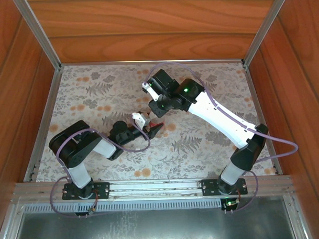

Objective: Screw on the bottle caps

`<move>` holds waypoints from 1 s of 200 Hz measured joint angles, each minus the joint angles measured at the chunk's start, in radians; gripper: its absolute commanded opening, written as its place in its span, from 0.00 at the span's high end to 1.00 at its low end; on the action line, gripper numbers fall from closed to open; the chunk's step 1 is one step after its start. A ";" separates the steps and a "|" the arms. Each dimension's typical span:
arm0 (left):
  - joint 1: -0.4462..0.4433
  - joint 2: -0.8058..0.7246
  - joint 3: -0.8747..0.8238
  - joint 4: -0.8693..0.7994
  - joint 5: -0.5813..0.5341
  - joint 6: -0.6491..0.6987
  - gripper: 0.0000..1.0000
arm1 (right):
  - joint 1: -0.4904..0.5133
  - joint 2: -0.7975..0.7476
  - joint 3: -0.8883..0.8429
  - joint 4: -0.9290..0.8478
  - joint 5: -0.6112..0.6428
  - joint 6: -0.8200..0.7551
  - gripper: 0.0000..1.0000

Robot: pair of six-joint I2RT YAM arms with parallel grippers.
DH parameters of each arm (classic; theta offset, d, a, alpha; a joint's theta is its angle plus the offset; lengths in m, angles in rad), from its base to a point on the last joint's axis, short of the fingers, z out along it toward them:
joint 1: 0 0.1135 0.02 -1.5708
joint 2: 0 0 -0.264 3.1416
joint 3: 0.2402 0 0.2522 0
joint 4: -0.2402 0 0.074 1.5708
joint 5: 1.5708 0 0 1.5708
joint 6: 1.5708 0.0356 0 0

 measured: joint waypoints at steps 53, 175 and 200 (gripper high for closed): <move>0.000 0.004 0.004 0.000 0.004 0.000 0.29 | 0.000 -0.019 -0.025 0.011 0.004 0.003 0.63; 0.000 0.004 0.004 0.000 0.004 0.000 0.29 | 0.000 -0.020 -0.026 0.014 0.011 0.005 0.58; 0.000 0.004 0.004 0.000 0.005 0.000 0.29 | 0.000 -0.020 -0.026 0.014 0.014 0.005 0.56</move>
